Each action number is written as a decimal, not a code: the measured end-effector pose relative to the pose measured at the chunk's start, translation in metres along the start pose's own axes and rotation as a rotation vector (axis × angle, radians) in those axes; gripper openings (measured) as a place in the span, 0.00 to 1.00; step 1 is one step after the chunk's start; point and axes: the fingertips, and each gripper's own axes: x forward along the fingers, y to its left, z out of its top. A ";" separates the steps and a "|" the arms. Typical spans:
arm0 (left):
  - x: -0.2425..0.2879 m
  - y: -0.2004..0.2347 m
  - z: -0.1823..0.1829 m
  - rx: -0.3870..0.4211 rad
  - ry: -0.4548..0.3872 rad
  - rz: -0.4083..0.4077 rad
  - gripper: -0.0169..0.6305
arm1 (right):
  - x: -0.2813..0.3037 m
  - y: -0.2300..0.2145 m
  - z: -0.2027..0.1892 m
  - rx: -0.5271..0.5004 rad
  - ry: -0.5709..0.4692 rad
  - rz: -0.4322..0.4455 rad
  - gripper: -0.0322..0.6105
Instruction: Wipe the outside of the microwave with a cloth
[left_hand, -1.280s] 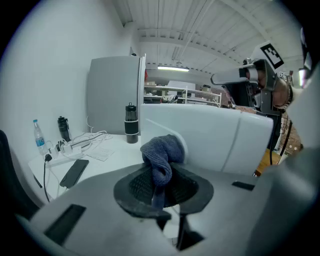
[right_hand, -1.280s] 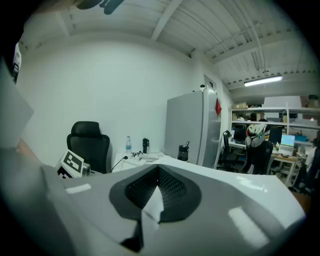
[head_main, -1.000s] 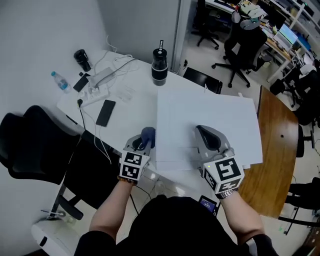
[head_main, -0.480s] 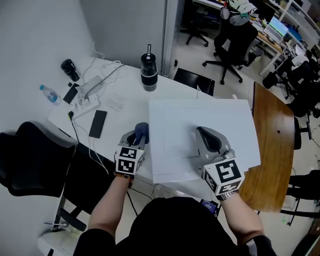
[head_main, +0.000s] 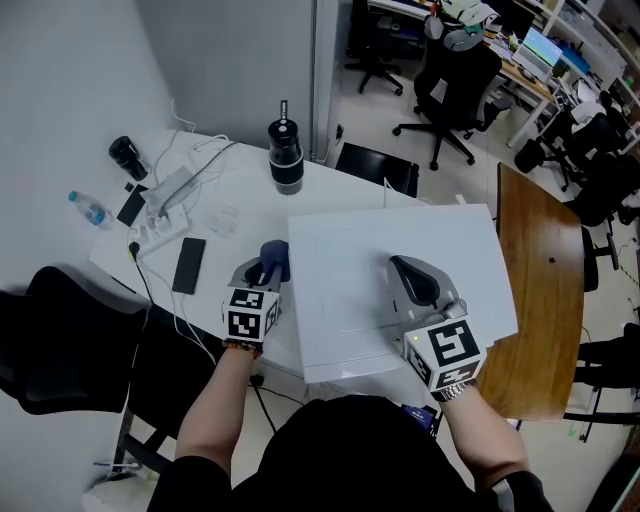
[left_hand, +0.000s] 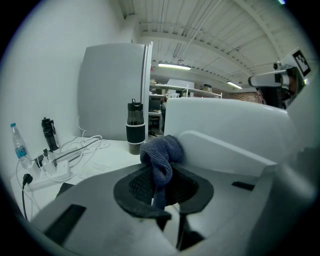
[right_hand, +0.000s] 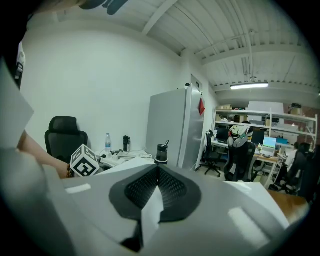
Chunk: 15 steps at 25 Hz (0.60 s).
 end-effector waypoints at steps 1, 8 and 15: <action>0.000 0.002 0.002 0.001 -0.004 0.001 0.12 | 0.002 0.001 0.000 -0.002 0.001 0.003 0.05; -0.021 0.011 0.023 0.008 -0.055 0.017 0.12 | 0.013 0.020 0.002 -0.025 0.014 0.071 0.05; -0.075 0.002 0.073 0.060 -0.193 -0.016 0.12 | 0.026 0.066 0.013 -0.076 0.008 0.253 0.21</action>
